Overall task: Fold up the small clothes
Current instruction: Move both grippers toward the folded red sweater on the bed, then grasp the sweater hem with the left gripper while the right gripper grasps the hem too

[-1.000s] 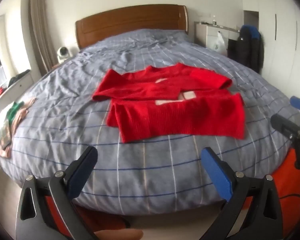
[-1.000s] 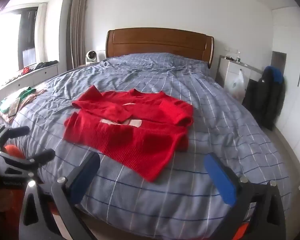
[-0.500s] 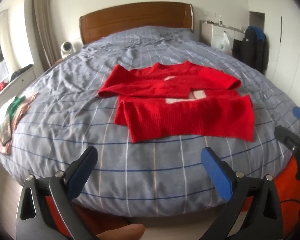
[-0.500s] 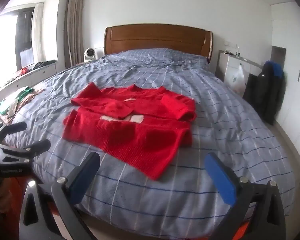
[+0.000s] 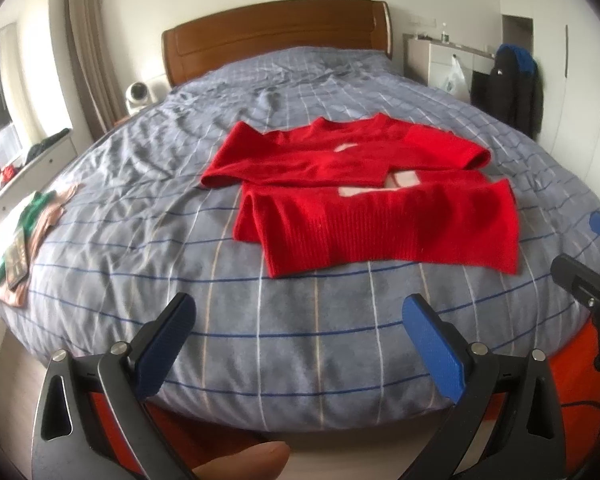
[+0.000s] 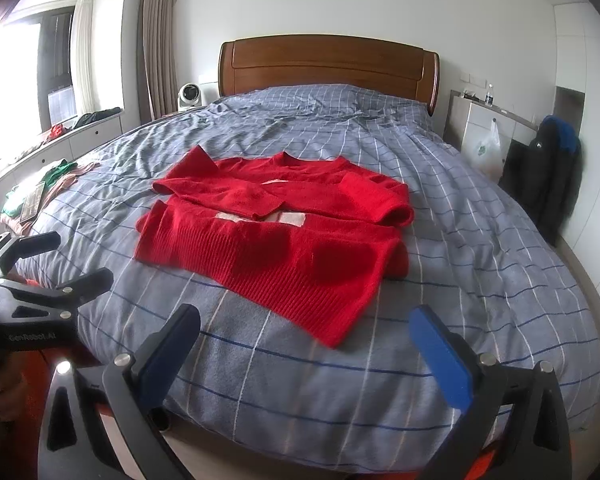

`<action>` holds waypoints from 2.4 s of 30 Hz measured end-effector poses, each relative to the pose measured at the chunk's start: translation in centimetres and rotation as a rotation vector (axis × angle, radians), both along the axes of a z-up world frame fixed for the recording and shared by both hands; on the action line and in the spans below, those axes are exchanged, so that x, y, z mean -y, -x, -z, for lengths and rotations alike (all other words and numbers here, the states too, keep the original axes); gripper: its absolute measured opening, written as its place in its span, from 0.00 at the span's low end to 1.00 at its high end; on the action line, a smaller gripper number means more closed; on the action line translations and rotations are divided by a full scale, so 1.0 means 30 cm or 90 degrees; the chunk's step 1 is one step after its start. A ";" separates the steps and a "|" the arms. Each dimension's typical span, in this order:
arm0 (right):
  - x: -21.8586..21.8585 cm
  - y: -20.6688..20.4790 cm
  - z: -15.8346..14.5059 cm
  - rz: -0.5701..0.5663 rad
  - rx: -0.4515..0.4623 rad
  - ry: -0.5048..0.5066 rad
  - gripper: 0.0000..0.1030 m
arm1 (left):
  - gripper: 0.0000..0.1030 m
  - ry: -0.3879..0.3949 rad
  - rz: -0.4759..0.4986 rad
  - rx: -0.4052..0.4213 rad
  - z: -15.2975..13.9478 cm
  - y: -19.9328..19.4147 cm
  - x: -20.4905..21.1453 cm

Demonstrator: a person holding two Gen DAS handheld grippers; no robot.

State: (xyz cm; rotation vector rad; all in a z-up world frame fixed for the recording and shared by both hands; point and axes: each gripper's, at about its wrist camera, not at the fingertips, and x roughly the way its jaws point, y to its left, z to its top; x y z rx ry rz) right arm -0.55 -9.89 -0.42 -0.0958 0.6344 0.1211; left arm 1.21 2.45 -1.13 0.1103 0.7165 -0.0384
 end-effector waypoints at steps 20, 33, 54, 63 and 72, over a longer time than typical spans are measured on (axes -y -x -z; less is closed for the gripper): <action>0.019 0.000 -0.006 0.021 -0.002 -0.013 1.00 | 1.00 -0.002 -0.011 -0.016 0.011 -0.003 -0.024; 0.029 -0.002 0.002 0.022 -0.005 -0.015 1.00 | 1.00 -0.004 -0.013 -0.024 0.022 -0.007 -0.019; 0.121 -0.042 0.045 0.033 -0.007 -0.075 1.00 | 1.00 0.073 0.021 -0.094 0.091 -0.235 -0.165; 0.222 -0.267 0.217 -0.038 -0.116 -0.223 0.90 | 0.51 0.120 0.083 -0.151 0.180 -0.399 -0.135; 0.261 -0.185 0.148 -0.128 -0.205 -0.277 0.04 | 0.03 0.152 0.138 -0.163 0.026 -0.145 -0.212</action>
